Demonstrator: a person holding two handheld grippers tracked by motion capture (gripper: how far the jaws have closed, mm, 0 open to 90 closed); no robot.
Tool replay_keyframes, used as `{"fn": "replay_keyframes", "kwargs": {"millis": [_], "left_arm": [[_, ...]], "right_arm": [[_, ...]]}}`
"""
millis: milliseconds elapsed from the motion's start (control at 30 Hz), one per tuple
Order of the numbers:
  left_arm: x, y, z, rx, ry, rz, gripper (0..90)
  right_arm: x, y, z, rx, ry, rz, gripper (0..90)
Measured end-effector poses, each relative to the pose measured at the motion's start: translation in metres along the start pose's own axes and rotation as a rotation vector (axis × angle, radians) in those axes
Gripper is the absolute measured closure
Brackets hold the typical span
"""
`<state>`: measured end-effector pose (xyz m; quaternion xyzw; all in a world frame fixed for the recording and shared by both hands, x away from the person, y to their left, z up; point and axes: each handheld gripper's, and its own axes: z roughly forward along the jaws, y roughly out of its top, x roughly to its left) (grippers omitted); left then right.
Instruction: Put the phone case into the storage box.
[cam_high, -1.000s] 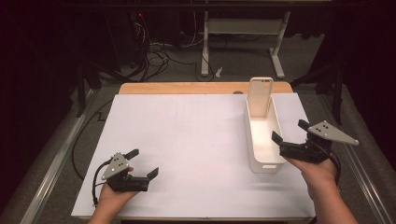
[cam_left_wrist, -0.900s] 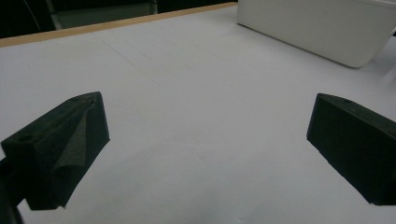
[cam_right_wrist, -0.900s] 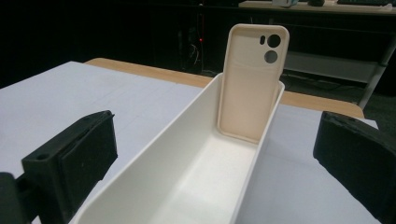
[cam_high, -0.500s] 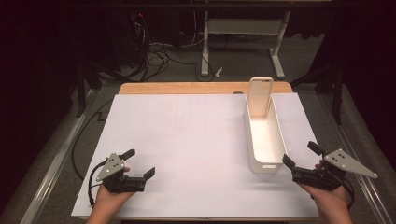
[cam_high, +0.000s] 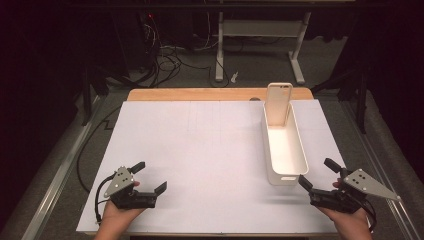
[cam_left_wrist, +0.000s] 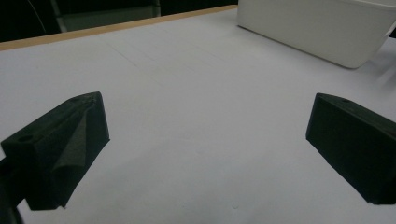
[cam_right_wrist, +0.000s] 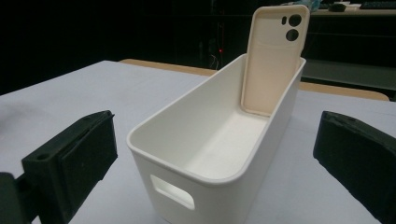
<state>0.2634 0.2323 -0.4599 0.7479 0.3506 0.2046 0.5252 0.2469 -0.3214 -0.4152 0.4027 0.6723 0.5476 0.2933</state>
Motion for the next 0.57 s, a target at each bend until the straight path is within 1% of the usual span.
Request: {"fn": "replay_keyframes", "kwargs": {"millis": [67, 167, 267, 367, 500, 567], "left_arm": [[-0.0004, 0.0004, -0.0008, -0.003, -0.001, 0.001, 0.6], [-0.0001, 0.0005, -0.0015, -0.006, -0.001, 0.002, 0.6], [0.0007, 0.0004, -0.0019, -0.009, -0.001, 0.001, 0.6], [0.0013, 0.0005, -0.0022, -0.009, -0.001, 0.000, 0.6], [0.0016, 0.0008, -0.0028, -0.010, 0.002, -0.001, 0.6], [0.0017, 0.0009, -0.0031, -0.010, 0.004, -0.001, 0.6]], "right_arm": [[0.0031, 0.0005, -0.0005, -0.005, 0.003, -0.004, 0.2], [0.0052, 0.0003, -0.0002, -0.002, -0.001, -0.027, 0.2], [0.0051, -0.0008, 0.0009, 0.005, -0.006, -0.028, 0.2], [0.0041, -0.0024, 0.0019, 0.013, -0.013, -0.020, 0.2], [0.0034, -0.0033, 0.0018, 0.014, -0.017, -0.022, 0.2], [0.0031, -0.0033, 0.0010, 0.012, -0.018, -0.015, 0.2]]}}
